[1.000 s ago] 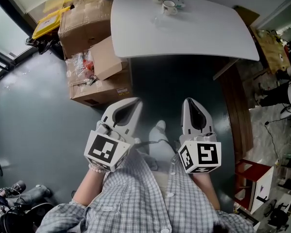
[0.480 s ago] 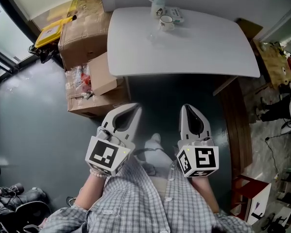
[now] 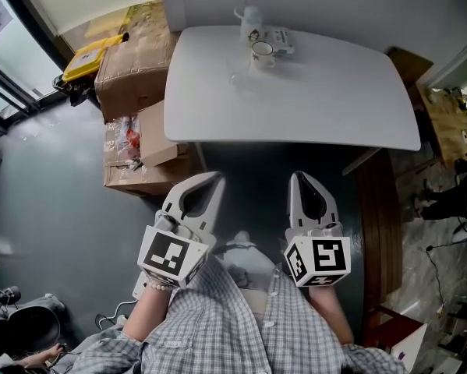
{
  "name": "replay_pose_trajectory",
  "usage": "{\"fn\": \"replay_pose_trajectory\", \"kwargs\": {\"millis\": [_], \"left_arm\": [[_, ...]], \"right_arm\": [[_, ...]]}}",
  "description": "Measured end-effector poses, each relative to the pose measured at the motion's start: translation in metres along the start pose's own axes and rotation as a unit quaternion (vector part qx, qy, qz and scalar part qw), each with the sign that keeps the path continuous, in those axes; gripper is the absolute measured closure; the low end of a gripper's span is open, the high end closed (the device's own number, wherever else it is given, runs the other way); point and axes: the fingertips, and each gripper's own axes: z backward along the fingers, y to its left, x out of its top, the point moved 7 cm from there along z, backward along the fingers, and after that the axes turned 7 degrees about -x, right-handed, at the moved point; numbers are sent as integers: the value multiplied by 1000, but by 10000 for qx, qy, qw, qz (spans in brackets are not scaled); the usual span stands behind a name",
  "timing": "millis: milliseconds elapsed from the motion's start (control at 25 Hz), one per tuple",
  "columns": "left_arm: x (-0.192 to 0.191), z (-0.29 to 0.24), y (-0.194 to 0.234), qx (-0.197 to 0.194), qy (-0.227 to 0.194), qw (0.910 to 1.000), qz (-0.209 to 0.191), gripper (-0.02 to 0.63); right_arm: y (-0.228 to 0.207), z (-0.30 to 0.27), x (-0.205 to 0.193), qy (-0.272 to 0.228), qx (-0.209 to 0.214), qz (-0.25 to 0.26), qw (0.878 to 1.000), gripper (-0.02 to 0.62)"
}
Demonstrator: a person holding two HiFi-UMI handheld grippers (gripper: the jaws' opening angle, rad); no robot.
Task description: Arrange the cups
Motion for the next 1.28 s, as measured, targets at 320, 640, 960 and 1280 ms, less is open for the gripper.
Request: {"fn": "replay_pose_trajectory", "kwargs": {"millis": [320,640,960,1280], "left_arm": [[2,-31,-13,151,14,9999,-7,598],[7,-49,-15,133,152,9998,-92,598],[10,-76,-5,16,132,9998,-126,598],[16,-118,27,-29,117,9999,-76,598]], "right_arm": [[-40,-11,-7,66,106,-19,9999,574],[-50,-16,-13,135,148,-84,9998,574],[-69,-28,-16,190,-80,-90,9997,574],[-89,-64,-4,241,-204,33,9995,572]]}}
